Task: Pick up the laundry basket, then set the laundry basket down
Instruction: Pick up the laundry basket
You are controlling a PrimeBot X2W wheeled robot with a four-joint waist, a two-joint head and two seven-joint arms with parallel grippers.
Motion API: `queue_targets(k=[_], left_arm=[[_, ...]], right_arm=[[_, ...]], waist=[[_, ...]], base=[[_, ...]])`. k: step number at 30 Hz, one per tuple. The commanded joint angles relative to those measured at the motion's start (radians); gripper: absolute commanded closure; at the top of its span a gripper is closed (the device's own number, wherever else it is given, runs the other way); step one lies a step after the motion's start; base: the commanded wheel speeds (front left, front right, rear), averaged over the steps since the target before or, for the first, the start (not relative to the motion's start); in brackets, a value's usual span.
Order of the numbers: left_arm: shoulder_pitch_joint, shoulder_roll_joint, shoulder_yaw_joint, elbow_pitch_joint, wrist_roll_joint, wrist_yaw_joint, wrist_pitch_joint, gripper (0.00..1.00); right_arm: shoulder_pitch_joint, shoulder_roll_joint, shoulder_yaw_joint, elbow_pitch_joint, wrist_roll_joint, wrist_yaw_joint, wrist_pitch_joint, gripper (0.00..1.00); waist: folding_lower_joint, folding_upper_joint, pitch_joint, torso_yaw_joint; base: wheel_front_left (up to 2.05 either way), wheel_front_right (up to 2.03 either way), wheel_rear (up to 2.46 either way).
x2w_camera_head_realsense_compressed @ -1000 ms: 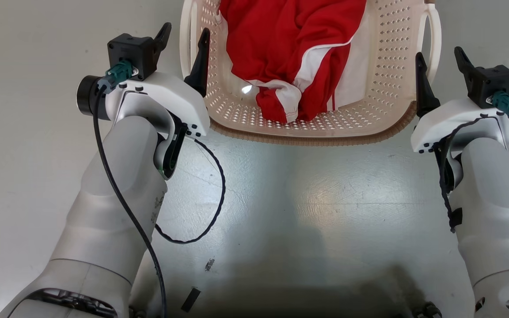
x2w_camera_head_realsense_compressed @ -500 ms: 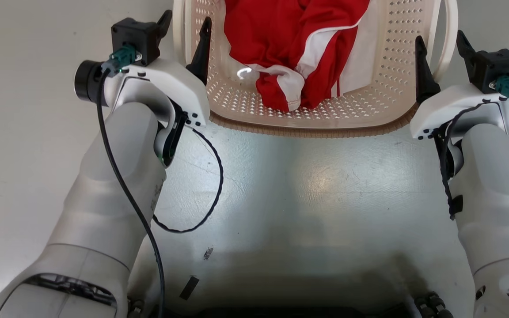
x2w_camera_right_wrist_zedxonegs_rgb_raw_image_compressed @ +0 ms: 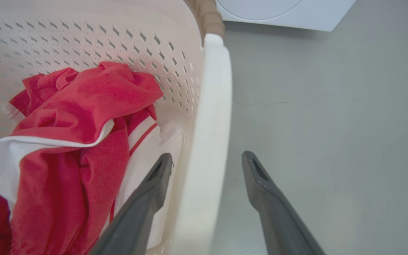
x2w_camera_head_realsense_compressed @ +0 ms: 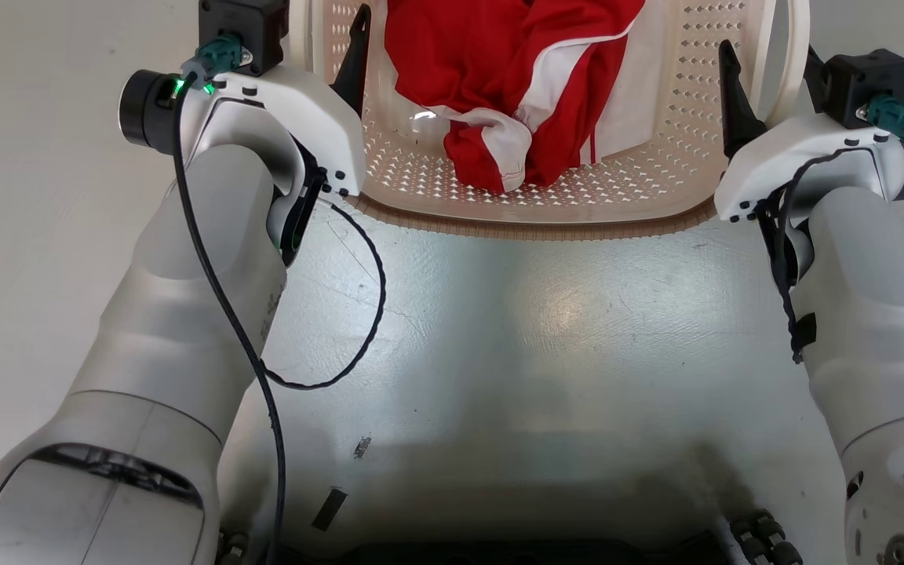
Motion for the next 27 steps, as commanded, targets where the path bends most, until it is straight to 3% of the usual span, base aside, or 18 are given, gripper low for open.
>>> queue_targets(k=[1, 27], left_arm=[[-0.001, 0.024, 0.001, 0.01, -0.006, -0.004, -0.005, 0.0], [-0.109, 0.024, -0.104, 0.167, -0.084, -0.007, 0.083, 0.0]], right_arm=[[0.01, 0.014, 0.019, 0.01, 0.004, 0.004, 0.0, 0.0], [-0.114, 0.014, 0.106, 0.203, 0.099, 0.004, 0.011, 0.0]], waist=[[0.0, 0.0, -0.001, -0.002], [0.0, 0.0, 0.007, -0.028]], base=[[0.0, 0.0, 0.0], [0.0, 0.0, 0.0]])
